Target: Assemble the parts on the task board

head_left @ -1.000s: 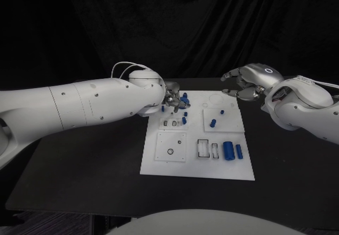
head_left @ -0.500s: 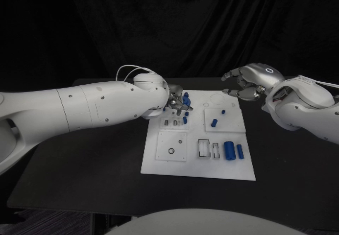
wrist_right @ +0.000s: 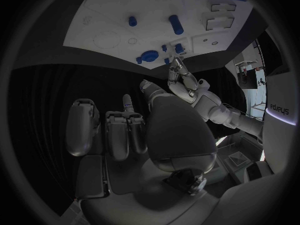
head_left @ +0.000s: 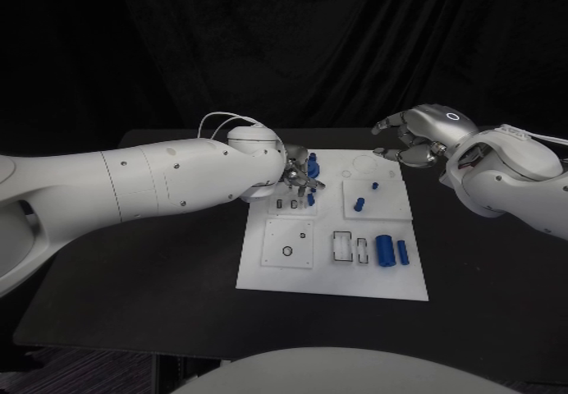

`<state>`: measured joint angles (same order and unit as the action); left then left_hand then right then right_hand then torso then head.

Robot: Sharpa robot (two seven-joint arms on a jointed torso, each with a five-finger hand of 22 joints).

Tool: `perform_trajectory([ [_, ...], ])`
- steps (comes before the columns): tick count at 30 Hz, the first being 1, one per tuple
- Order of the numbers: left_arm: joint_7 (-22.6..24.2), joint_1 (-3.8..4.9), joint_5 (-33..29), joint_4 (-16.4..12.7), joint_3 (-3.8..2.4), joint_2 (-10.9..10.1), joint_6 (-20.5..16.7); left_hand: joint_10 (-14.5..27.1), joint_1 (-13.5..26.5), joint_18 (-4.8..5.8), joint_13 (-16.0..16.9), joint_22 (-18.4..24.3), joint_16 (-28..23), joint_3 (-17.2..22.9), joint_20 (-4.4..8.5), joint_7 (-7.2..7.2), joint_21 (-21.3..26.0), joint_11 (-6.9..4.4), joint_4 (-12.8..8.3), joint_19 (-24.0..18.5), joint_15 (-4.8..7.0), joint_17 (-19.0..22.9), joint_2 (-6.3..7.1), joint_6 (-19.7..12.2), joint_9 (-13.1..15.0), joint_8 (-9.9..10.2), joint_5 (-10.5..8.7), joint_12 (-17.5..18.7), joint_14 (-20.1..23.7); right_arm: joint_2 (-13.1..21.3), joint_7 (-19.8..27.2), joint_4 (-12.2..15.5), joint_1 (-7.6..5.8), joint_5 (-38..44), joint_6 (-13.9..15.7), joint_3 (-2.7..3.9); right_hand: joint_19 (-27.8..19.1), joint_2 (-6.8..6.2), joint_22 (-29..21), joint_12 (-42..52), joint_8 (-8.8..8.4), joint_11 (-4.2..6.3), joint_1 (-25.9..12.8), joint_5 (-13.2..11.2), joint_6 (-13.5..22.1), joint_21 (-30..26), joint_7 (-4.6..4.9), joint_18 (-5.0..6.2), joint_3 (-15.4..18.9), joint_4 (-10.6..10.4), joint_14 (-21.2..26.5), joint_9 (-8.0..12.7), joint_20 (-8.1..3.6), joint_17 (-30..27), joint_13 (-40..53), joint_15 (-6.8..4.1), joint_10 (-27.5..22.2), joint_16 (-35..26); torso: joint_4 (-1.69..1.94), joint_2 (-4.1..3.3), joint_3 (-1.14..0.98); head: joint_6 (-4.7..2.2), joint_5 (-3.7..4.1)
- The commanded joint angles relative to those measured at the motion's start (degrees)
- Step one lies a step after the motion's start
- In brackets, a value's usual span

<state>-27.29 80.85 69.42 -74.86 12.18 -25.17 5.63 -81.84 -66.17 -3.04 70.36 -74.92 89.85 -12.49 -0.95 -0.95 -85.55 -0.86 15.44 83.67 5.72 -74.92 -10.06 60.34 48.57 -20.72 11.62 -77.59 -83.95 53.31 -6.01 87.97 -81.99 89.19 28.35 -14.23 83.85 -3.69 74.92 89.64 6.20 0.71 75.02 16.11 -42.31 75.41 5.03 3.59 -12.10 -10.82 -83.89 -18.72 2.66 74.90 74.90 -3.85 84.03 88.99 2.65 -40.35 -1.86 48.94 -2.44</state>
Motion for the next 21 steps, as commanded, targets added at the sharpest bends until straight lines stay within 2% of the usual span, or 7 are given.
perform_trajectory([
  [1,0.17,-0.28,0.13,0.17,-0.05,0.25,0.85,-8.16,-0.88,0.71,19.64,-6.06,0.15,0.40,-0.17,-0.08,0.24,-1.93,0.04,-0.02,-0.32,-15.08,0.04,0.49,-0.09,0.32,0.19,-12.41,-6.05,0.05,-1.09,0.14,0.11,0.14,-0.37,0.05,0.03,0.30,10.92,0.36,0.29,-0.52,0.01,0.12,-0.37,-0.20,-0.02,-0.43,-0.09,-0.29,-5.59,0.05,0.08,13.85,15.10,0.26,5.97,-0.31,-0.02,-0.06,-0.01,0.08,-0.09],
  [14,0.74,-1.01,0.13,0.97,-0.05,0.76,1.16,-8.16,-2.47,0.66,19.64,-5.92,0.15,1.74,-0.19,-0.16,0.46,-1.87,-0.95,-0.18,-0.35,-15.08,0.31,0.66,-0.21,1.96,2.10,-12.41,-6.05,-0.03,-1.28,0.06,0.11,0.14,-0.83,0.05,-0.03,0.28,10.88,0.36,0.28,-0.53,-0.03,0.12,-0.41,-0.34,0.00,-0.39,-0.07,-0.32,-5.55,0.09,0.09,13.75,15.10,0.27,5.97,-0.42,0.00,-0.01,0.00,0.34,0.04],
  [21,1.12,-1.21,0.13,1.16,-0.05,0.95,1.38,-8.16,-2.87,0.63,19.64,-5.84,0.15,2.14,-0.20,-0.19,0.55,-1.85,-1.22,-0.26,-0.37,-15.08,0.37,0.64,-0.24,2.40,2.44,-12.41,-6.05,-0.04,-1.37,0.03,0.11,0.14,-0.99,0.05,-0.08,0.27,10.85,0.36,0.28,-0.54,-0.04,0.12,-0.43,-0.46,0.00,-0.37,-0.06,-0.33,-5.52,0.10,0.09,13.67,15.10,0.28,5.97,-0.49,-0.06,0.00,-0.01,0.43,0.00],
])
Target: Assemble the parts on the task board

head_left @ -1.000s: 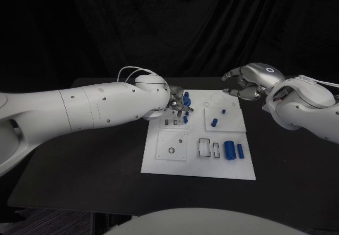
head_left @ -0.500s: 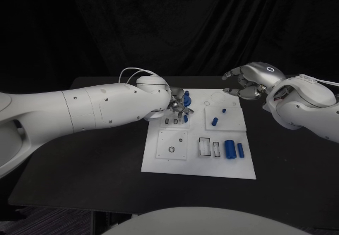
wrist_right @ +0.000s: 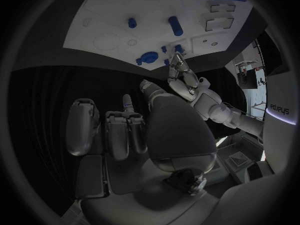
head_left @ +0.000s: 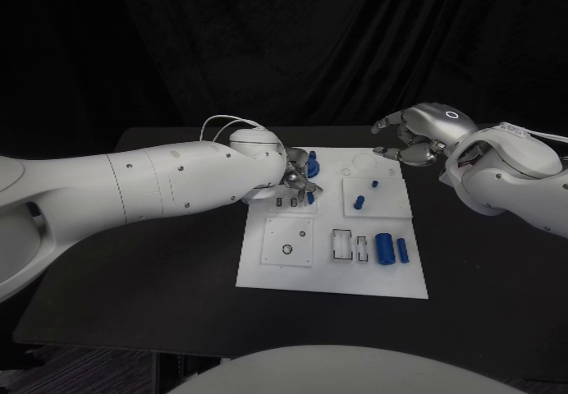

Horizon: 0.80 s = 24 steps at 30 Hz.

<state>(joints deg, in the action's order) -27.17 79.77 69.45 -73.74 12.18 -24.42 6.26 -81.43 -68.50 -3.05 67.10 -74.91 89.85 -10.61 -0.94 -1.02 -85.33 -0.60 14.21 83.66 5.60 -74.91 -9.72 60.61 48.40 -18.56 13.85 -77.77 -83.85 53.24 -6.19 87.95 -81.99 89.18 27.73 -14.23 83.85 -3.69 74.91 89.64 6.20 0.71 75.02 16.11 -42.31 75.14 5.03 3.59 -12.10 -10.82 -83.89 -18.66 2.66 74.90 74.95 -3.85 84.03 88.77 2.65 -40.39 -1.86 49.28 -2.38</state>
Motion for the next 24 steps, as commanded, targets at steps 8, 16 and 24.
perform_trajectory([
  [8,1.66,-0.27,0.11,0.24,-0.05,0.45,0.75,-8.57,-1.35,0.58,22.90,-5.66,0.15,1.13,-0.24,-0.16,0.52,-2.07,-0.56,-0.43,-0.29,-15.09,0.21,0.33,-0.13,1.10,0.96,-12.23,-6.15,-0.09,-1.31,-0.01,0.11,0.15,-0.59,0.05,-0.10,0.25,10.85,0.36,0.28,-0.54,-0.06,0.12,-0.45,-0.24,0.01,-0.36,-0.05,-0.34,-5.50,0.08,0.10,13.63,15.05,0.29,5.97,-0.32,-0.06,0.07,0.00,0.19,-0.01],
  [16,2.39,-0.36,0.11,0.69,-0.05,0.74,0.25,-8.57,-1.96,0.52,22.90,-5.49,0.15,2.08,-0.28,-0.21,0.73,-2.04,-0.98,-0.61,-0.32,-15.09,0.47,0.39,-0.20,2.00,2.37,-12.23,-6.15,-0.17,-1.42,-0.04,0.11,0.15,-0.86,0.05,-0.10,0.25,10.85,0.36,0.28,-0.54,-0.06,0.12,-0.45,-0.24,0.01,-0.36,-0.05,-0.34,-5.50,0.08,0.10,13.63,15.05,0.29,5.97,-0.32,-0.08,0.08,-0.03,0.35,-0.07],
  [24,2.49,-0.44,0.11,0.91,-0.05,0.95,0.84,-8.57,-2.07,0.52,22.90,-5.49,0.15,2.35,-0.29,-0.25,0.76,-2.01,-1.04,-0.63,-0.34,-15.09,0.52,0.32,-0.23,2.29,2.68,-12.23,-6.15,-0.20,-1.55,-0.07,0.11,0.15,-1.06,0.05,-0.18,0.24,10.79,0.36,0.27,-0.56,-0.06,0.12,-0.48,-0.42,0.02,-0.32,-0.04,-0.35,-5.46,0.12,0.11,13.54,15.05,0.30,5.97,-0.42,-0.08,0.05,-0.01,0.53,-0.14],
])
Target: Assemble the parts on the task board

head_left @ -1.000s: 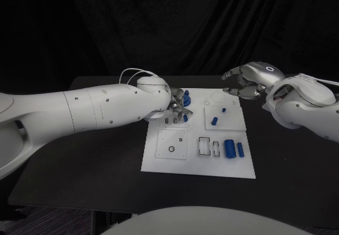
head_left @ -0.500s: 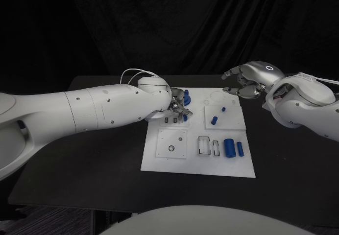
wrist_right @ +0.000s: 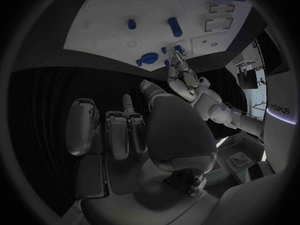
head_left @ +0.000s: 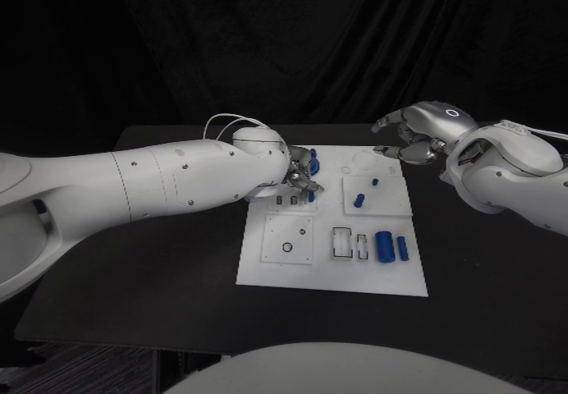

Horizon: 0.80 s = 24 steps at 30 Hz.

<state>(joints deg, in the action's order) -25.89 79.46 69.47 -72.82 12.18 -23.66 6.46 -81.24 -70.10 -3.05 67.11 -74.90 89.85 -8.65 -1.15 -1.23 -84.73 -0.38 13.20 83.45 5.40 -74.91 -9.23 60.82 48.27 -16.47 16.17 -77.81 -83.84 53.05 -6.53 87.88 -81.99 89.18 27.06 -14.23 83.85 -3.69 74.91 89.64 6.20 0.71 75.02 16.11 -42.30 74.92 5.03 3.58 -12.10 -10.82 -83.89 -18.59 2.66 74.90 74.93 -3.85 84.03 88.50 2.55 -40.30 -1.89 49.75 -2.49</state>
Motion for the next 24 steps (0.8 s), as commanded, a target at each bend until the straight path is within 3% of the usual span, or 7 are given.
perform_trajectory([
  [1,1.21,-0.14,0.08,0.00,-0.05,0.22,0.70,-8.76,-0.59,0.51,22.89,-5.48,0.15,0.55,-0.09,-0.06,0.19,-2.22,-0.12,-0.44,-0.15,-15.09,0.10,0.07,-0.11,0.36,0.50,-12.19,-6.16,-0.03,-1.22,0.00,0.11,0.15,-0.43,0.05,-0.18,0.24,10.80,0.36,0.27,-0.56,-0.06,0.12,-0.48,-0.19,0.02,-0.32,-0.04,-0.35,-5.46,0.05,0.11,13.54,15.07,0.30,5.97,-0.15,0.06,-0.05,0.04,0.07,-0.01],
  [24,0.73,-0.46,0.08,0.24,-0.05,0.42,2.71,-8.76,-1.80,0.50,22.89,-5.52,0.15,2.13,-0.16,-0.16,0.31,-2.12,-1.17,-0.49,-0.25,-15.09,0.83,-0.21,-0.09,1.55,1.55,-12.19,-6.16,-0.18,-1.49,-0.07,0.11,0.15,-0.96,0.05,-0.18,0.22,10.80,0.36,0.27,-0.57,-0.07,0.13,-0.54,-0.19,0.04,-0.32,-0.03,-0.36,-5.43,0.10,0.12,13.47,15.07,0.31,5.97,-0.22,0.12,-0.08,0.01,0.25,-0.13],
])
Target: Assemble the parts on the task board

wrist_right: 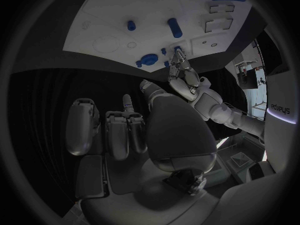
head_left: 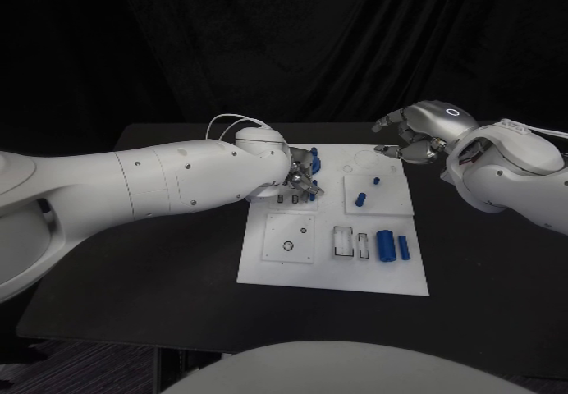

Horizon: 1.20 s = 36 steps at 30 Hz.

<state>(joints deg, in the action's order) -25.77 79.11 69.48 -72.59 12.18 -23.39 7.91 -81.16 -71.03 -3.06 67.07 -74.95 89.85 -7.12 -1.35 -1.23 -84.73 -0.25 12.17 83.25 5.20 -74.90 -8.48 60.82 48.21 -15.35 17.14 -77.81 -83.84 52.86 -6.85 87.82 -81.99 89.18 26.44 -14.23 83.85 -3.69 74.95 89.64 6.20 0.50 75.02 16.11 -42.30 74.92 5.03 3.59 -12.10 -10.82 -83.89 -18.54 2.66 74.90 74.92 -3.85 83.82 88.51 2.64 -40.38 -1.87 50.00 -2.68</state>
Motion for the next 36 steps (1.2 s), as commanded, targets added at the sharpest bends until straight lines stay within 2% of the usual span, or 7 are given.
perform_trajectory([
  [1,0.59,-0.13,0.07,0.02,-0.04,0.16,1.39,-8.84,-1.04,0.50,22.93,-5.48,0.15,0.92,0.01,-0.17,0.34,-2.24,-0.30,-0.30,-0.05,-15.10,0.22,-0.18,0.00,0.60,0.96,-12.19,-6.16,-0.01,-1.19,-0.02,0.11,0.15,-0.37,0.05,-0.18,0.22,10.76,0.36,0.27,-0.36,-0.07,0.13,-0.54,-0.19,0.04,-0.32,-0.03,-0.36,-5.44,0.05,0.12,13.47,15.08,0.31,6.18,-0.22,0.03,0.01,-0.01,0.00,0.07],
  [5,0.69,-0.19,0.07,0.06,-0.04,0.15,1.48,-8.84,-1.53,0.48,22.93,-5.48,0.15,1.85,0.00,-0.12,0.40,-2.26,-0.71,-0.34,-0.05,-15.10,0.41,-0.15,0.06,0.96,1.38,-12.19,-6.16,-0.07,-1.20,-0.06,0.11,0.15,-0.44,0.05,-0.18,0.22,10.76,0.36,0.27,-0.36,-0.07,0.13,-0.54,-0.19,0.04,-0.32,-0.03,-0.36,-5.44,0.05,0.12,13.47,15.08,0.31,6.18,-0.22,0.03,0.01,-0.01,0.00,0.01],
  [12,1.19,-0.25,0.07,0.11,-0.04,0.12,1.14,-8.84,-2.18,0.48,22.93,-5.60,0.15,5.55,0.01,-0.14,0.51,-2.27,-1.45,-0.34,-0.03,-15.10,1.67,0.01,0.32,2.06,4.85,-12.19,-6.16,-0.11,-1.27,-0.18,0.11,0.15,-0.58,0.05,-0.25,0.20,10.71,0.36,0.28,-0.37,-0.07,0.13,-0.63,-0.36,0.05,-0.29,-0.02,-0.37,-5.37,0.09,0.14,13.33,15.08,0.32,6.18,-0.38,0.00,0.02,0.00,0.00,0.14],
  [19,1.44,-0.28,0.07,0.06,-0.04,-0.15,1.00,-8.84,-2.32,0.45,22.93,-5.62,0.15,8.13,0.04,-0.04,0.62,-2.33,-1.87,-0.39,0.00,-15.10,2.46,0.42,0.78,2.26,5.13,-12.19,-6.16,-0.04,-1.38,-0.23,0.11,0.15,-0.79,0.05,-0.25,0.20,10.71,0.36,0.28,-0.37,-0.07,0.13,-0.63,-0.36,0.05,-0.29,-0.02,-0.37,-5.37,0.09,0.14,13.33,15.08,0.32,6.18,-0.38,0.03,0.04,-0.01,0.00,0.16],
  [23,1.24,-0.29,0.07,-0.38,-0.04,-0.75,0.52,-8.84,-2.23,0.47,22.93,-5.79,0.15,11.78,0.13,0.07,0.65,-2.44,-2.38,-0.32,0.12,-15.10,3.77,0.68,1.53,2.34,5.20,-12.19,-6.16,0.03,-1.44,-0.22,0.11,0.15,-0.93,0.05,-0.34,0.20,10.65,0.36,0.30,-0.38,-0.06,0.14,-0.70,-0.56,0.07,-0.25,-0.02,-0.37,-5.31,0.12,0.14,13.19,15.08,0.33,6.18,-0.53,0.03,0.03,-0.01,0.00,0.30],
  [30,0.27,-0.27,0.07,-2.40,-0.04,-3.02,-0.27,-8.84,2.26,0.46,22.93,-6.18,0.15,25.63,0.25,0.10,0.91,-2.48,-3.65,-0.17,0.13,-15.10,9.50,1.21,4.22,2.67,4.89,-12.19,-6.16,0.31,-1.71,-0.22,0.11,0.15,-1.38,0.04,-0.59,0.22,10.49,0.36,0.33,-0.40,0.00,0.15,-0.87,-1.14,0.10,-0.12,-0.06,-0.35,-5.15,0.19,0.17,12.80,15.08,0.35,6.18,-0.94,0.03,-0.01,0.01,0.00,0.13],
  [36,-1.10,-0.23,-1.88,-4.19,-0.04,-5.04,-1.04,-8.84,3.75,0.45,22.93,-6.19,0.15,29.39,0.21,0.06,1.09,-2.49,-4.79,-0.20,0.18,-15.10,10.83,1.23,5.03,2.84,4.78,-12.19,-6.16,0.47,-1.91,-0.22,0.11,0.15,-1.75,0.04,-0.68,0.24,10.43,0.36,0.33,-0.42,0.02,0.16,-0.94,-1.34,0.11,-0.08,-0.08,-0.35,-5.09,0.25,0.18,12.66,15.08,0.37,6.18,-1.10,0.07,0.02,0.05,0.00,0.02],
])
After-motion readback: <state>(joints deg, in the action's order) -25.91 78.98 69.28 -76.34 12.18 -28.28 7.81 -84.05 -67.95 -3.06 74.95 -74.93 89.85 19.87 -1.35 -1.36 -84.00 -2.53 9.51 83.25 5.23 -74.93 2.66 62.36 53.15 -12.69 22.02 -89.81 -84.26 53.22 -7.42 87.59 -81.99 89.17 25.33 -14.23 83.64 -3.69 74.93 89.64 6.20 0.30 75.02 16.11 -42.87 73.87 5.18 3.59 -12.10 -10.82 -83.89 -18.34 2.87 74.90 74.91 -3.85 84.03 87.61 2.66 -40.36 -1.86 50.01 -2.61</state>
